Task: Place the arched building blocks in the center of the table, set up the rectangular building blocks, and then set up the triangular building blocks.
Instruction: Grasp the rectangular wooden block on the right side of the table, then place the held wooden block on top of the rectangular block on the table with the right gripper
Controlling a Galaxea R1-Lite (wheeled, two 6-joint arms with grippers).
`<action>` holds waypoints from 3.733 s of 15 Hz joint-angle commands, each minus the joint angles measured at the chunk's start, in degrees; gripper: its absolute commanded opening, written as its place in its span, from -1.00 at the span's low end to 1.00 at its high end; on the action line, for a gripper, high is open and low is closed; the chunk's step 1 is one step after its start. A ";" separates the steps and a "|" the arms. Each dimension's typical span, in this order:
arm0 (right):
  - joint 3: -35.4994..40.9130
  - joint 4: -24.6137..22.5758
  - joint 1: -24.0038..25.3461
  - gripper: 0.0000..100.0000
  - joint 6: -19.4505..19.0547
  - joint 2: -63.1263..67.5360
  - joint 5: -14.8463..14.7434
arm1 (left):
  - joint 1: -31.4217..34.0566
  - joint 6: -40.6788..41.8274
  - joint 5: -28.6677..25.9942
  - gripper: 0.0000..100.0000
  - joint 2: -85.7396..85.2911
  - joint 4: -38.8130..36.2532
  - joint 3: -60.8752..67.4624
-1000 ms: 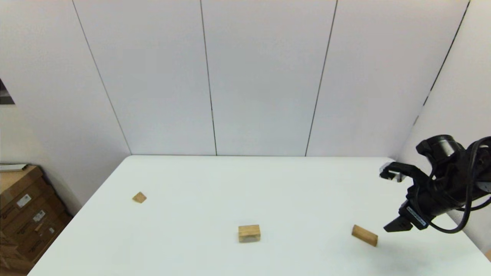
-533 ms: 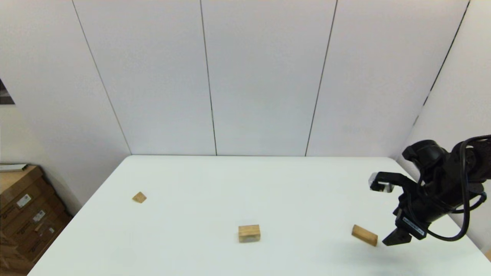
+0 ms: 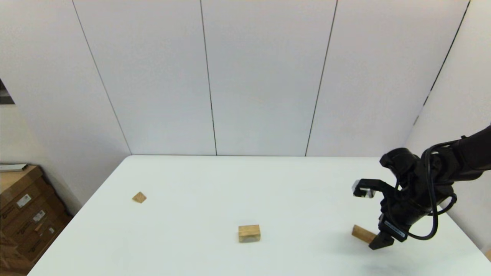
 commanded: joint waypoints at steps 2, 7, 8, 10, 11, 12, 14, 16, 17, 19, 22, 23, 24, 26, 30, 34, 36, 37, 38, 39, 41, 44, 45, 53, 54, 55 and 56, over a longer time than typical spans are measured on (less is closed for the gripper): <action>-3.37 0.14 0.74 1.00 0.19 5.72 -0.18 | 0.00 0.00 0.00 1.00 0.09 0.04 0.00; -5.57 0.06 0.92 1.00 0.27 8.97 -0.36 | 0.00 0.00 0.00 1.00 0.09 0.04 0.00; -5.83 0.06 0.92 1.00 0.36 9.14 -0.36 | 0.00 0.09 0.00 1.00 0.09 0.04 0.00; -6.09 -0.03 0.92 1.00 0.36 9.58 -0.36 | 0.00 0.00 0.00 1.00 0.09 0.04 0.00; -6.53 -0.03 0.92 1.00 0.36 10.29 -0.89 | 0.00 0.00 0.00 1.00 0.09 0.04 0.00; -6.97 -0.03 0.92 1.00 0.36 10.81 -1.77 | 0.00 0.00 0.00 1.00 0.09 0.04 0.00; -7.50 -0.03 0.83 1.00 0.36 11.52 -2.64 | 0.00 0.00 0.00 1.00 0.09 0.04 0.00; -7.50 -0.03 0.83 1.00 0.36 11.60 -2.73 | 0.00 0.00 0.00 1.00 0.09 0.04 0.00; -7.59 -0.03 0.83 1.00 0.36 11.87 -2.82 | 0.00 0.00 0.00 1.00 0.09 0.04 0.00; -7.59 -0.12 0.92 1.00 0.45 12.31 -2.82 | 0.00 0.00 0.00 1.00 0.09 0.04 0.00; -7.59 -0.03 0.92 1.00 0.45 12.48 -3.35 | 0.00 0.00 0.00 1.00 0.09 0.04 0.00; -7.59 -0.12 0.92 1.00 0.36 12.57 -3.52 | 0.00 0.00 0.00 1.00 0.09 0.04 0.00; -7.59 -0.12 0.92 1.00 0.36 12.66 -3.52 | 0.00 0.00 0.00 1.00 0.09 0.04 0.00; -7.59 -0.12 1.09 1.00 0.36 12.66 -3.61 | 0.00 0.00 0.00 1.00 0.09 0.04 0.00; -7.59 -0.12 1.18 1.00 0.45 12.92 -3.61 | 0.00 0.00 0.00 1.00 0.09 0.04 0.00; -6.27 -3.99 1.36 -1.00 0.36 13.10 -4.67 | 0.00 0.00 0.00 1.00 0.09 0.04 0.00; -6.27 -4.07 1.62 -1.00 0.45 13.10 -5.02 | 0.00 0.00 0.00 1.00 0.09 0.04 0.00; -6.27 -4.07 1.62 -1.00 0.45 13.10 -5.02 | 0.00 0.09 0.00 1.00 0.09 0.04 0.00; -6.18 -4.07 1.62 -1.00 0.45 13.10 -5.02 | 0.00 0.00 0.00 1.00 0.09 0.04 0.00; -6.18 -4.07 1.62 -1.00 0.45 13.10 -5.02 | 0.00 0.00 0.00 1.00 0.09 0.04 0.00; -6.27 -4.07 1.53 -1.00 0.45 13.01 -4.93 | 0.00 0.00 0.00 1.00 0.09 0.04 0.00; -6.27 -4.07 1.53 -1.00 0.54 12.92 -4.93 | 0.00 0.09 0.00 1.00 0.09 0.04 0.00; -6.36 -4.07 1.62 -1.00 0.54 12.31 -4.84 | 0.00 0.09 0.00 1.00 0.09 0.04 0.00; -17.87 7.70 25.97 -1.00 2.82 -4.30 -3.00 | 0.00 0.00 0.00 1.00 0.09 0.04 0.00; -19.98 8.58 28.34 -1.00 2.82 -3.60 -3.00 | 0.00 0.00 0.00 1.00 0.09 0.04 0.00; -22.00 8.85 31.24 -1.00 2.91 -2.11 -3.00 | 0.00 0.09 0.00 1.00 0.09 0.04 0.00; -23.41 8.93 33.17 -1.00 2.91 -0.70 -3.08 | 0.00 0.00 0.00 1.00 0.09 0.04 0.00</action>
